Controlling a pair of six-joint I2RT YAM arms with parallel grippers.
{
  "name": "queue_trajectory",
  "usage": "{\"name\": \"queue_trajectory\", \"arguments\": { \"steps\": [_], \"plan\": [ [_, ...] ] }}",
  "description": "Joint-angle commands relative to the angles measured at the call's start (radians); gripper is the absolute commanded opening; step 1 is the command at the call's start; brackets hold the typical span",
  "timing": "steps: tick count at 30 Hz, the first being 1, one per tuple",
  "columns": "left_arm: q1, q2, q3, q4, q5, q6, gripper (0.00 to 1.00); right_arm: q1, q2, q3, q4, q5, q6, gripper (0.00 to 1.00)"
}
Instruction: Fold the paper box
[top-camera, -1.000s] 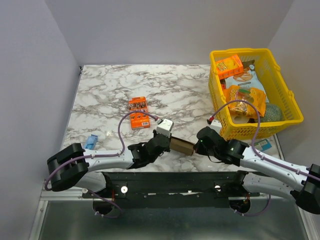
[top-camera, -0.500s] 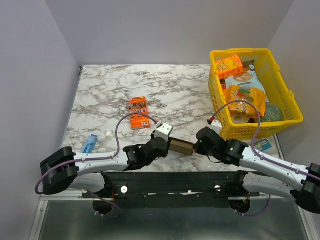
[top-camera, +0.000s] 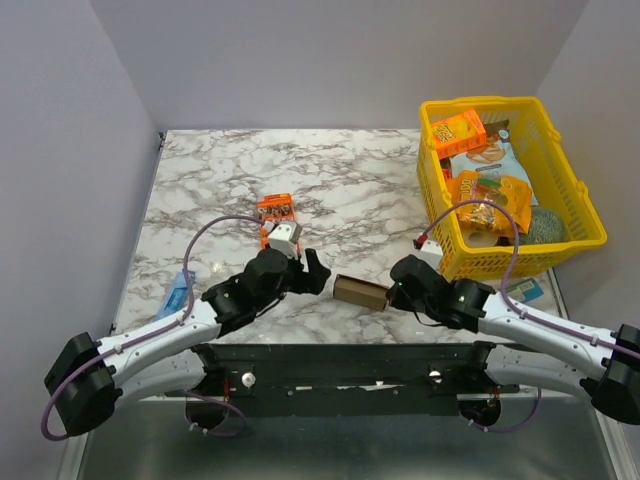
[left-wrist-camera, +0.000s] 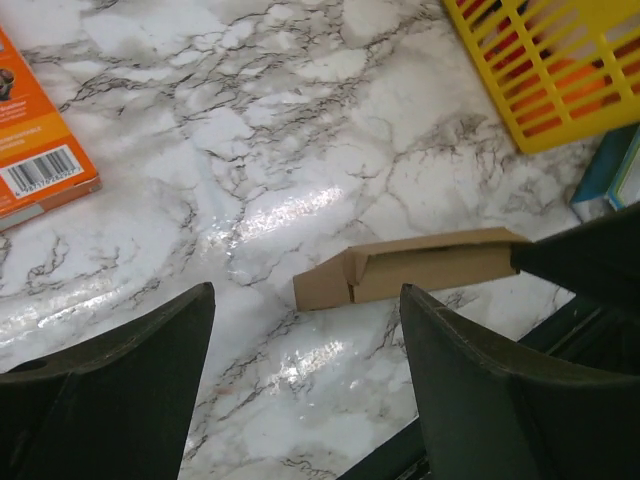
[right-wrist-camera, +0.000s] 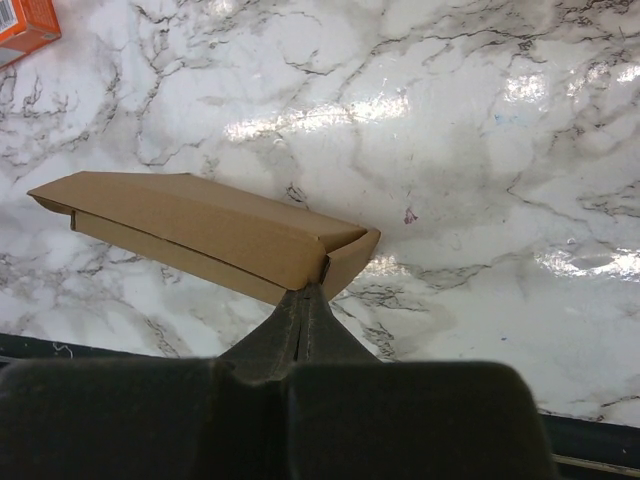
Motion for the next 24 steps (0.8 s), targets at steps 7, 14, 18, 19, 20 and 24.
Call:
{"name": "queue_trajectory", "arguments": {
  "steps": [7, 14, 18, 19, 20, 24],
  "plan": [
    [0.137, 0.158, 0.034, 0.164, 0.323, -0.228, 0.83, 0.021, 0.036, -0.037, -0.119, -0.001, 0.007, 0.0],
    [0.143, 0.263, 0.029, 0.259, 0.351, -0.271, 0.83, 0.025, 0.038, -0.042, -0.117, 0.0, 0.014, 0.01],
    [0.146, 0.284, 0.023, 0.308, 0.322, -0.297, 0.83, 0.028, 0.039, -0.045, -0.114, 0.0, 0.017, 0.0],
    [0.146, 0.292, 0.023, 0.315, 0.314, -0.299, 0.83, 0.03, 0.039, -0.045, -0.116, 0.0, 0.017, 0.0],
    [0.147, 0.296, 0.023, 0.322, 0.308, -0.307, 0.83, 0.03, 0.039, -0.048, -0.116, 0.0, 0.017, 0.0],
    [0.151, 0.332, 0.026, 0.351, 0.302, -0.321, 0.83, 0.03, 0.041, -0.048, -0.116, 0.0, 0.02, 0.0]
  ]
}}
